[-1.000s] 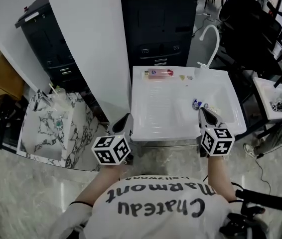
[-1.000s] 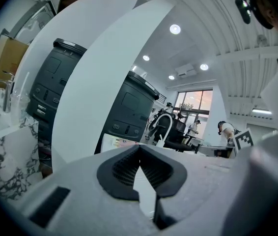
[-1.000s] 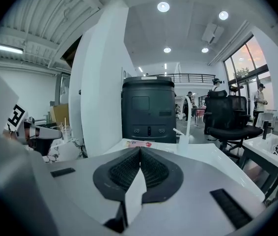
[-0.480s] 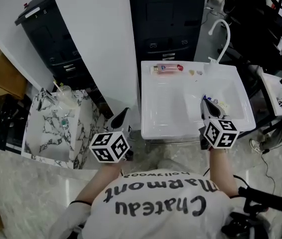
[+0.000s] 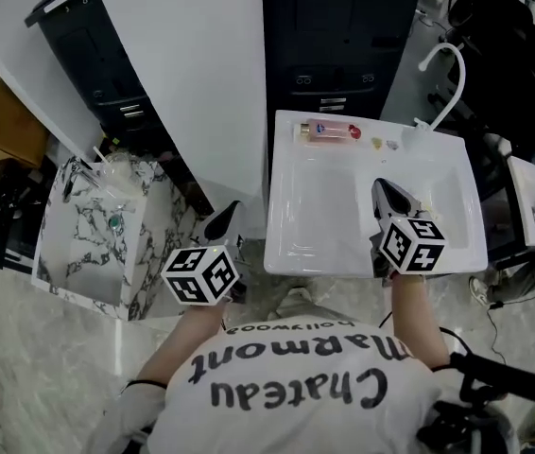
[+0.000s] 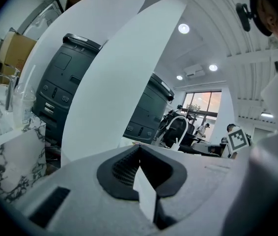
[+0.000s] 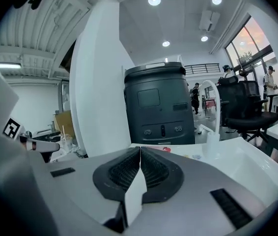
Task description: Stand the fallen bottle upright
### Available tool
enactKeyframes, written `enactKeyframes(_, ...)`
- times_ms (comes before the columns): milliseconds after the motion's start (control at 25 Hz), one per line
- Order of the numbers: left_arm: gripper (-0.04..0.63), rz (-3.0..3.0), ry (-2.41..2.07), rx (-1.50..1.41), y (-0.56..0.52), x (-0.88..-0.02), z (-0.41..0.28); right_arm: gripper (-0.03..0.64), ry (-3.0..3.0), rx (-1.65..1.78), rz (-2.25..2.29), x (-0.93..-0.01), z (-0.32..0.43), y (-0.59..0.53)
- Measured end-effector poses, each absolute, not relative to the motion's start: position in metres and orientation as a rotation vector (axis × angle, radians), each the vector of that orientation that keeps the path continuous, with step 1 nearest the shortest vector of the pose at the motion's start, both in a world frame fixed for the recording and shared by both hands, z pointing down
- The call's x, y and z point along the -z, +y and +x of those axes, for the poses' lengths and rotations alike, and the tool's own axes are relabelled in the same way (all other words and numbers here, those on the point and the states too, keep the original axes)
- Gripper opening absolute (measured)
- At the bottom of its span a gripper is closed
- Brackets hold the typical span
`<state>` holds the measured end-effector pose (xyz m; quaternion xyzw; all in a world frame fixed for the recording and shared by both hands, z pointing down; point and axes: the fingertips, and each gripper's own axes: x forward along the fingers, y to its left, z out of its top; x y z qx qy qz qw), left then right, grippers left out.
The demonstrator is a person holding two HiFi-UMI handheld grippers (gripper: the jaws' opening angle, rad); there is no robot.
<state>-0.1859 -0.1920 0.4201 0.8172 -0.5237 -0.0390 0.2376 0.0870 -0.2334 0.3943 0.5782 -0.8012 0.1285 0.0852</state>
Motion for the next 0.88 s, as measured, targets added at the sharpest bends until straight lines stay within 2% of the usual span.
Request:
enactKeyframes(440, 0.014, 2.18, -1.554, 0.105, -0.243, -0.415, -0.189, 0.014, -2.534, -0.323, 1.385, -0.387, 0.04, -0.337)
enactKeyframes(880, 0.014, 2.059, -1.664, 0.031, -0.251, -0.438, -0.217, 0.014, -2.507, -0.098, 0.985, -0.405, -0.014, -0.423)
